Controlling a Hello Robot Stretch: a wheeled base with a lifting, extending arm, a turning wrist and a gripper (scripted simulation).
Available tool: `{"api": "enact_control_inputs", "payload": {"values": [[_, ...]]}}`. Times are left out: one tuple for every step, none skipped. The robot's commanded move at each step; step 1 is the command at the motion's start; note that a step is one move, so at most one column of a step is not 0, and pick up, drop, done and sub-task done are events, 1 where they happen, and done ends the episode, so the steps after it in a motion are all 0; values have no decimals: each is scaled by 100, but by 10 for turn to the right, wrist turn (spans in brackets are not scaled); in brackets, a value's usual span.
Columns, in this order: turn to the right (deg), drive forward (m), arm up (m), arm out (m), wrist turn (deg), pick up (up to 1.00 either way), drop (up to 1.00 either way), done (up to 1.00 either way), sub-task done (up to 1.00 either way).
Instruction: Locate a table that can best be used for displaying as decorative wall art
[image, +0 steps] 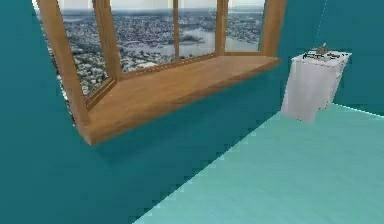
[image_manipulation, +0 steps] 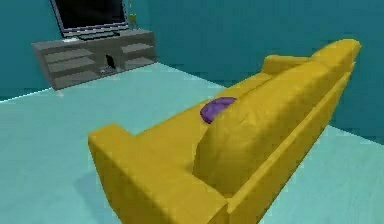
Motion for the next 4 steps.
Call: {"api": "enact_control_inputs", "payload": {"values": [[420, 0, 0, 0, 0, 0, 0, 0, 0], [0, 100, 0, 0, 0, 0, 0, 0, 0], [0, 100, 0, 0, 0, 0, 0, 0, 0], [90, 0, 0, 0, 0, 0, 0, 0, 0]]}}
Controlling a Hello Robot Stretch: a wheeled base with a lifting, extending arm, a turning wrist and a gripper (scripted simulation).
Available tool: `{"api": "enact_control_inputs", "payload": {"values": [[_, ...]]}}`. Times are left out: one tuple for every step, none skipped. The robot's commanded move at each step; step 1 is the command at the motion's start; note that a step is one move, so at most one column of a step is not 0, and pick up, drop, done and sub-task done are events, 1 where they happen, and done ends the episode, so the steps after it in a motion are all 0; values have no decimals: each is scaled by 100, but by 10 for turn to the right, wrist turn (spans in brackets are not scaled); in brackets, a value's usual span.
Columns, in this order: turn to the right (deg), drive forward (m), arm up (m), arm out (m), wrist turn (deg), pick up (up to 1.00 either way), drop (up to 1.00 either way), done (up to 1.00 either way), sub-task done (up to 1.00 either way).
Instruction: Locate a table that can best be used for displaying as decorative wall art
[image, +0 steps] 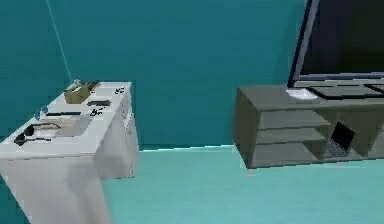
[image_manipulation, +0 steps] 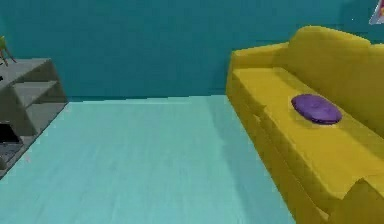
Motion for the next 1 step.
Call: {"api": "enact_control_inputs", "payload": {"values": [[0, 20, 0, 0, 0, 0, 0, 0, 0]]}}
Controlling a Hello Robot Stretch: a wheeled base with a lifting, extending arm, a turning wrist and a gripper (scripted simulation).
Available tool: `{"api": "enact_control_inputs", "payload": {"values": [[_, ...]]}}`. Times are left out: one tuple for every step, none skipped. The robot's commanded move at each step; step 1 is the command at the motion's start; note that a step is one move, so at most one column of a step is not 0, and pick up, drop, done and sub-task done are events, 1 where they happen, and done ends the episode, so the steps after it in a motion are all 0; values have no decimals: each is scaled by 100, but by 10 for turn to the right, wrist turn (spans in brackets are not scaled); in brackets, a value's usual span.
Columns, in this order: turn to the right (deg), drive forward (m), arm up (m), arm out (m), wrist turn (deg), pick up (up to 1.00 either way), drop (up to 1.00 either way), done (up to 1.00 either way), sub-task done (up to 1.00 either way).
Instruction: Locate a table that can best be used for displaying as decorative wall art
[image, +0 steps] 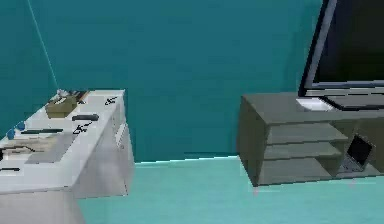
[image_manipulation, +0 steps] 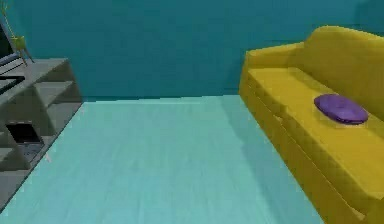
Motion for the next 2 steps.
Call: {"api": "enact_control_inputs", "payload": {"values": [[-330, 0, 0, 0, 0, 0, 0, 0, 0], [0, 0, 0, 0, 0, 0, 0, 100, 0]]}}
